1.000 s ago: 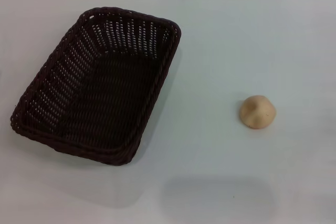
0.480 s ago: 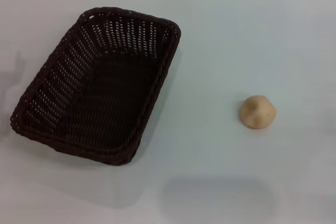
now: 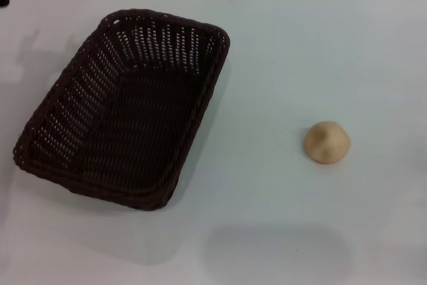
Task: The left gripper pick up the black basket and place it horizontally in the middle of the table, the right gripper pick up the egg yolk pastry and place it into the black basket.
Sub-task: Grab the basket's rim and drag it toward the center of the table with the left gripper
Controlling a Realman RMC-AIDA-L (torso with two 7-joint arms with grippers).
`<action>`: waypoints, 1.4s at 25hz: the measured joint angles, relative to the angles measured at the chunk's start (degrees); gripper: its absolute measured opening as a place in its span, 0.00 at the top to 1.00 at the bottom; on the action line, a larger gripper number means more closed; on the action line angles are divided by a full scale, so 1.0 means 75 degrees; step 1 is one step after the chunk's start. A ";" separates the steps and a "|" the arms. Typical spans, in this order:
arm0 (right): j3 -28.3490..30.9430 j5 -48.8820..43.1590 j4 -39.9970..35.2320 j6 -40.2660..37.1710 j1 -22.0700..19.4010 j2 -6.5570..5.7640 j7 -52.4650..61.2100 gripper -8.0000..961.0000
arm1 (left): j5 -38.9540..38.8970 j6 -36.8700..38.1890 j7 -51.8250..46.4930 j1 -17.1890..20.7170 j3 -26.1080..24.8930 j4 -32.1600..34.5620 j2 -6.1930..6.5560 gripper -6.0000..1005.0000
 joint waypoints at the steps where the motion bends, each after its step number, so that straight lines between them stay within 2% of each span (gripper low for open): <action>1: 0.0000 -0.0001 0.0005 -0.0005 0.0001 0.0000 0.0000 0.15 | 0.0061 -0.1250 0.0304 0.0165 -0.0105 -0.1149 0.0068 0.21; 2: -0.0001 -0.0001 0.0013 -0.0010 0.0001 0.0000 0.0000 0.15 | 0.0061 -0.1250 0.0304 0.0165 -0.0105 -0.1149 0.0068 0.21; 4: 0.0000 -0.0001 0.0019 -0.0013 0.0000 0.0000 0.0000 0.15 | 0.0058 -0.2829 0.0962 0.0188 -0.0146 -0.2204 0.0084 0.21; 5: 0.0000 -0.0001 0.0019 -0.0013 0.0000 0.0000 0.0000 0.15 | 0.0058 -0.2829 0.0962 0.0188 -0.0146 -0.2204 0.0084 0.21; 6: 0.0000 -0.0003 0.0020 -0.0014 0.0001 0.0000 0.0000 0.15 | -0.0012 -0.4859 0.1781 -0.0017 -0.0348 -0.3121 -0.0075 0.21; 7: -0.0001 -0.0005 0.0020 -0.0015 0.0002 0.0000 0.0000 0.15 | -0.0046 -0.5233 0.1955 -0.0083 -0.0430 -0.3250 -0.0152 0.21; 9: 0.0000 -0.0014 0.0020 -0.0015 0.0024 0.0000 0.0000 0.15 | -0.0321 -0.6624 0.2689 -0.0337 -0.0889 -0.3649 -0.0485 0.21; 10: 0.0000 -0.0014 0.0020 -0.0015 0.0024 0.0000 0.0000 0.15 | -0.0674 -0.7631 0.3332 -0.0548 -0.1331 -0.3824 -0.0752 0.21; 13: -0.0009 -0.0016 0.0023 -0.0015 0.0052 0.0000 0.0000 0.15 | -0.1463 -0.9660 0.4729 -0.1179 -0.2705 -0.4031 -0.1394 0.21; 15: -0.0021 -0.0016 0.0045 -0.0006 0.0072 0.0004 0.0000 0.15 | -0.1622 -1.0551 0.5183 -0.1464 -0.3200 -0.4056 -0.1536 0.21; 19: -0.0039 -0.0016 0.0072 0.0012 0.0034 0.0009 0.0001 0.15 | -0.1552 -1.1100 0.4999 -0.1609 -0.3159 -0.4130 -0.1513 0.22; 27: -0.0099 -0.0015 0.0079 0.0007 0.0008 0.0012 0.0000 0.16 | -0.1468 -1.1118 0.4930 -0.1702 -0.2941 -0.3791 -0.1515 0.22; 29: -0.0113 -0.0013 0.0079 0.0016 0.0009 0.0012 0.0000 0.16 | -0.1227 -1.1057 0.4877 -0.1917 -0.2917 -0.3216 -0.1519 0.22; 35: -0.0118 -0.0012 0.0077 0.0016 0.0011 0.0012 0.0000 0.16 | -0.1053 -1.0989 0.4840 -0.2158 -0.2920 -0.2641 -0.1521 0.22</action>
